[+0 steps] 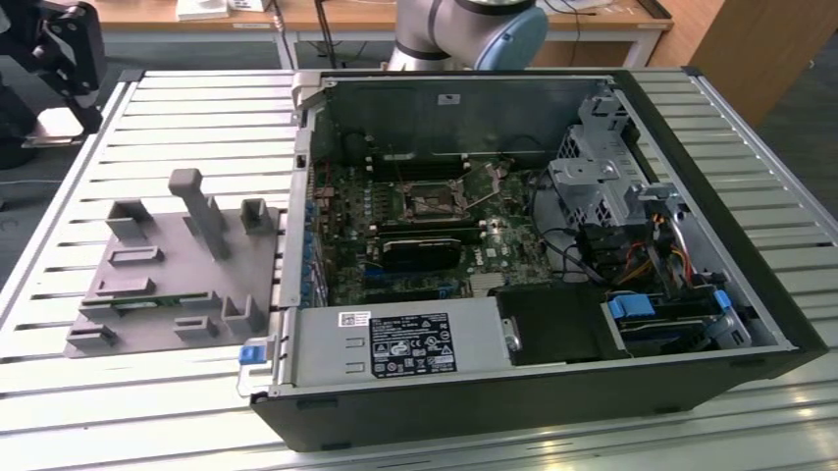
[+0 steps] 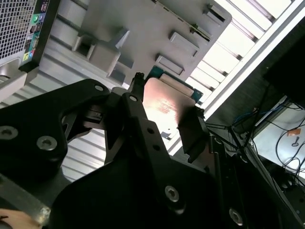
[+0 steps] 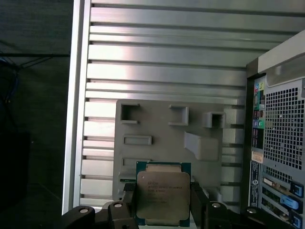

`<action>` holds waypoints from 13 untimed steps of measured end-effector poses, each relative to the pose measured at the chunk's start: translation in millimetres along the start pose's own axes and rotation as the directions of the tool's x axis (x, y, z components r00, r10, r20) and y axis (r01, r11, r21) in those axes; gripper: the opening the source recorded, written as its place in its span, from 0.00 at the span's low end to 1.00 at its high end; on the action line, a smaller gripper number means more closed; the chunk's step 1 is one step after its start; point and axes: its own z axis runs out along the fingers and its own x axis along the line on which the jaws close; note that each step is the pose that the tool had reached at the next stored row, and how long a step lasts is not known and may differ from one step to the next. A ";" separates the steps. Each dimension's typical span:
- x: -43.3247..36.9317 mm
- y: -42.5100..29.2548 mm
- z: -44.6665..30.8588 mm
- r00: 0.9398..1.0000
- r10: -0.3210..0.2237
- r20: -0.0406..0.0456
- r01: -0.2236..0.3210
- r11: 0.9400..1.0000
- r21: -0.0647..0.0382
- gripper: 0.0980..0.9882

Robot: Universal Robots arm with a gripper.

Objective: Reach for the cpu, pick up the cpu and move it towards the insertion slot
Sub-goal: 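Pick up the cpu and move it towards the insertion slot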

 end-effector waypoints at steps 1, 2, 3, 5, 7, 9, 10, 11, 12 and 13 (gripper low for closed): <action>-1.5 -0.1 0.0 1.000 0.000 0.000 0.000 1.000 0.000 0.50; -3.1 -0.1 0.0 1.000 0.000 0.000 0.000 1.000 0.000 0.50; -4.7 -0.2 0.0 1.000 0.000 0.000 0.000 1.000 0.000 0.50; -7.8 -0.2 -0.1 1.000 0.000 0.000 0.000 1.000 0.000 0.50; -10.8 -0.3 -0.1 1.000 0.000 0.000 0.000 1.000 0.000 0.50; -13.5 -0.4 -0.1 1.000 0.000 0.000 0.000 1.000 0.000 0.50; -14.8 -0.4 -0.1 1.000 0.000 0.000 0.000 1.000 0.000 0.50; -16.1 -0.5 -0.1 1.000 0.000 0.000 0.000 1.000 0.000 0.50; -17.4 -0.5 -0.1 1.000 0.000 0.000 0.000 1.000 0.000 0.50; -18.7 -0.6 -0.2 1.000 0.000 0.000 0.000 1.000 0.000 0.50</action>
